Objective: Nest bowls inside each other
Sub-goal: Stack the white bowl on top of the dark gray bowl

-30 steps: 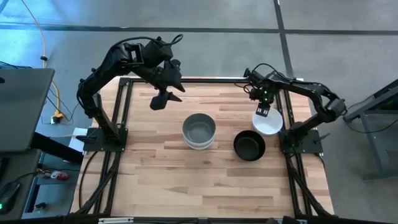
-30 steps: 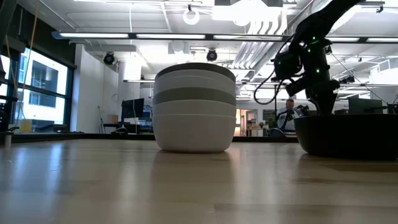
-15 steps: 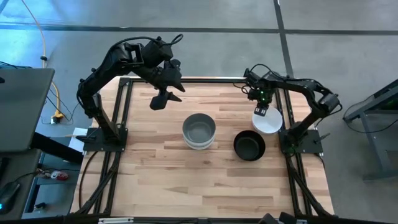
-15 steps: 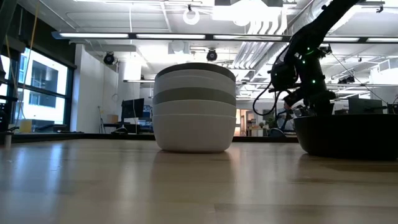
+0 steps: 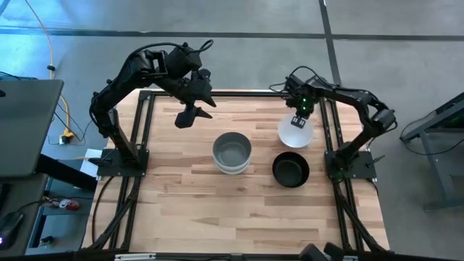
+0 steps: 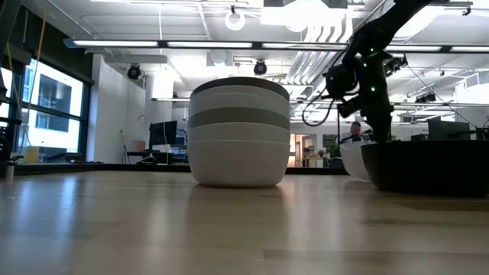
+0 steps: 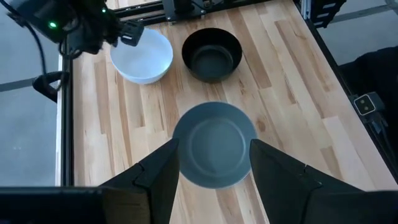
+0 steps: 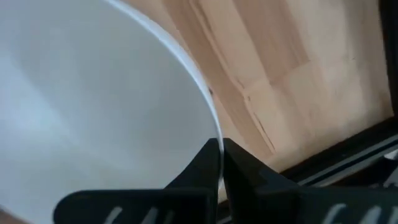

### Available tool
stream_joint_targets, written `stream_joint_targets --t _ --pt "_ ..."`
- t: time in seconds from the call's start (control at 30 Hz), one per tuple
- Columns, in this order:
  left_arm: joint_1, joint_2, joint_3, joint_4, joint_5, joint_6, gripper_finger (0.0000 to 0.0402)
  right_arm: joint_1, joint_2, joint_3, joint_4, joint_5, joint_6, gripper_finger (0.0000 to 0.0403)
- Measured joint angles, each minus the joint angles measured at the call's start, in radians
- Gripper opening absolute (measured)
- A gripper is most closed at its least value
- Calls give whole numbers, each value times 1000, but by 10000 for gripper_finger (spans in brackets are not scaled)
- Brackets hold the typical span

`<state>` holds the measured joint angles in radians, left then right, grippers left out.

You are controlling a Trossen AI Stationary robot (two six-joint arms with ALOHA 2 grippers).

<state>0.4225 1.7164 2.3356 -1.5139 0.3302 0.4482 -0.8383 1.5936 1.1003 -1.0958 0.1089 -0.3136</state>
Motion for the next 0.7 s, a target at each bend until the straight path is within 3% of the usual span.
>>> stream_joint_targets --t 0.5,0.63,0.7 --pt "1 0 0 -6 -9 0 181 0 0 257 -160 -119 301 1" --pt "11 0 0 -10 -43 0 181 0 0 342 -201 -167 417 0" --pt "19 0 0 -26 -109 -3 181 8 0 380 -222 -206 458 0"
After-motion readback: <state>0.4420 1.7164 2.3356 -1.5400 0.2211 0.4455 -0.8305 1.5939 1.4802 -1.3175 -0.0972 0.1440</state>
